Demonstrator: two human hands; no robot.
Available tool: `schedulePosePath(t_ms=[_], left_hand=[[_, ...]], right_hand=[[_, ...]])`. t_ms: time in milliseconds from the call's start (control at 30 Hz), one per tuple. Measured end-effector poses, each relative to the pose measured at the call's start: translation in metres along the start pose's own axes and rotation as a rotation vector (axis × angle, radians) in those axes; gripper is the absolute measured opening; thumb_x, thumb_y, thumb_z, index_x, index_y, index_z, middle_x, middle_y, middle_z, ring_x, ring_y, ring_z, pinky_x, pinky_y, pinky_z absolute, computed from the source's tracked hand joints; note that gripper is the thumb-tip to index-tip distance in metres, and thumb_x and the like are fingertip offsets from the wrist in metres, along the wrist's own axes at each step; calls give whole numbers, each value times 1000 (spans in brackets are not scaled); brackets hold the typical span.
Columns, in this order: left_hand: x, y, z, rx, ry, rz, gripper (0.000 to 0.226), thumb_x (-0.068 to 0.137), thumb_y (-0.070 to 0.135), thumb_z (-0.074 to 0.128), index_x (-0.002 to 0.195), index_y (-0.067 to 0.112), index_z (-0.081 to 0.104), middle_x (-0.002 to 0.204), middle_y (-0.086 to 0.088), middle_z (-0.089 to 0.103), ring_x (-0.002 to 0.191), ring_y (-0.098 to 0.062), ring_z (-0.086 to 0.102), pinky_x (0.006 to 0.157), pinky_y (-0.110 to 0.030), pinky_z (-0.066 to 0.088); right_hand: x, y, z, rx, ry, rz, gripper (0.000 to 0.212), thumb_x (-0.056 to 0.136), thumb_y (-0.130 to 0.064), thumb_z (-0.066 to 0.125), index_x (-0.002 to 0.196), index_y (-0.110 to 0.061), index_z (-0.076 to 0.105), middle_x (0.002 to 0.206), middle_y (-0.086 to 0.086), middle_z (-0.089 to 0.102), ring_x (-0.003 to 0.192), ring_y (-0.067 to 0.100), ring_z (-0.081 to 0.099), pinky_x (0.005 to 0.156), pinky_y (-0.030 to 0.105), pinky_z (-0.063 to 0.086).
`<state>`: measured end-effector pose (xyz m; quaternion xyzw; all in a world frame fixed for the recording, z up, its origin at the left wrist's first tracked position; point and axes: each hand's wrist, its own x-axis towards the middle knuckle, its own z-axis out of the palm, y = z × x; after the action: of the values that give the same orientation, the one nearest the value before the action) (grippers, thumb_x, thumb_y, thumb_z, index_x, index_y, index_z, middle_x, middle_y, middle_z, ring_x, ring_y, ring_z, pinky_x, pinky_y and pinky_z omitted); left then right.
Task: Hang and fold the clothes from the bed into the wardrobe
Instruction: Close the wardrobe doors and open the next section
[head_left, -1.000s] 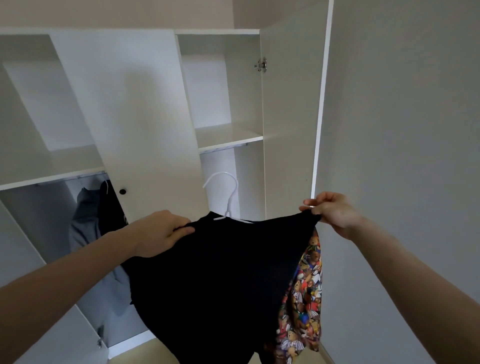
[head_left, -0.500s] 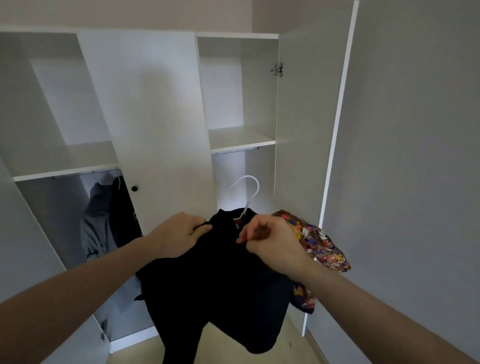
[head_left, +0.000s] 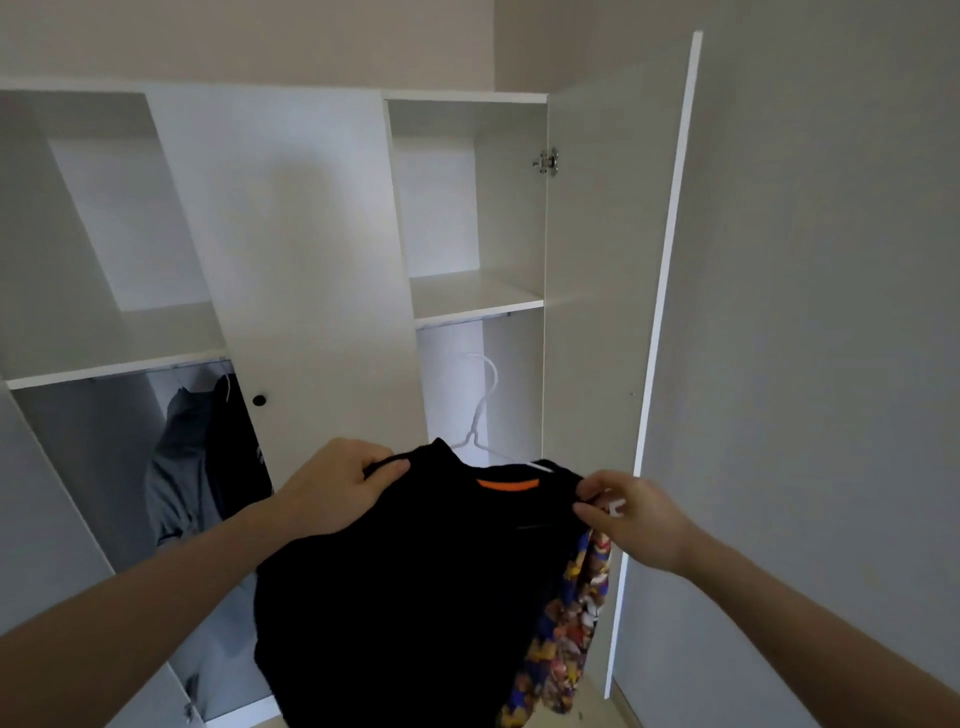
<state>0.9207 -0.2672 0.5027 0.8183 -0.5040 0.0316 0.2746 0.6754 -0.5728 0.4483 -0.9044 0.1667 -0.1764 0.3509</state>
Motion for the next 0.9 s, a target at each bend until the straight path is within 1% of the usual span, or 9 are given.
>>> schedulePosePath(t_ms=[67, 200, 333, 467, 567, 633, 700, 833, 900], left_hand=[[0, 1, 2, 23, -40, -2, 50, 104, 42, 55, 65, 11, 52, 58, -8, 55, 51, -19, 54, 57, -39, 43], [1, 3, -7, 81, -63, 13, 48, 104, 39, 55, 67, 10, 50, 59, -8, 53, 53, -22, 54, 61, -46, 45], [-2, 1, -13, 63, -70, -6, 48, 104, 39, 56, 67, 8, 52, 60, -9, 54, 50, -13, 49, 60, -44, 45], [-5, -2, -7, 24, -74, -43, 50, 104, 40, 56, 65, 9, 51, 58, -8, 52, 51, -8, 47, 59, -36, 41], [-8, -4, -1, -11, -75, -46, 51, 104, 41, 55, 65, 10, 47, 53, 2, 42, 50, -6, 43, 59, -33, 38], [-10, -4, 2, -32, -80, -52, 50, 104, 41, 55, 65, 10, 46, 53, 6, 41, 50, -6, 42, 58, -31, 35], [-12, -5, 5, -45, -72, -64, 50, 105, 39, 54, 65, 9, 46, 53, 6, 41, 50, -7, 42, 58, -31, 34], [-14, -3, 11, -58, -59, -65, 51, 105, 41, 53, 65, 11, 44, 53, 6, 40, 50, -6, 42, 57, -29, 33], [-14, -1, 15, -73, -71, -66, 51, 105, 44, 52, 65, 12, 44, 53, 7, 40, 50, -6, 42, 56, -27, 32]], right_hand=[[-3, 7, 17, 79, 2, 125, 15, 95, -39, 72, 103, -26, 70, 99, -12, 73, 87, -1, 69, 77, 17, 50], [-10, 12, 43, 355, -30, 400, 48, 98, -56, 58, 106, -9, 65, 96, 8, 77, 79, 22, 72, 75, 43, 63], [-6, 1, 46, 361, 90, 454, 69, 82, -78, 62, 90, -9, 65, 70, 2, 76, 58, 15, 71, 55, 27, 56], [8, -18, 45, 101, 63, 298, 64, 80, -80, 62, 78, -16, 66, 63, -3, 73, 53, 9, 69, 56, 28, 54], [19, -27, 44, 50, 15, 235, 35, 98, -42, 60, 75, -17, 65, 65, 1, 73, 60, 18, 72, 73, 45, 64], [26, -31, 38, 37, 42, 230, 31, 100, -29, 57, 73, -15, 63, 69, 6, 72, 66, 25, 73, 77, 50, 62], [31, -35, 31, 50, 72, 248, 34, 100, -34, 57, 74, -13, 63, 71, 8, 72, 66, 25, 73, 78, 50, 62], [35, -43, 25, -37, 89, 294, 51, 88, -71, 57, 89, -20, 60, 73, 1, 74, 58, 15, 73, 71, 39, 63], [36, -43, 26, -29, 72, 280, 45, 91, -64, 61, 96, -20, 57, 76, 0, 75, 57, 15, 73, 68, 38, 63]])
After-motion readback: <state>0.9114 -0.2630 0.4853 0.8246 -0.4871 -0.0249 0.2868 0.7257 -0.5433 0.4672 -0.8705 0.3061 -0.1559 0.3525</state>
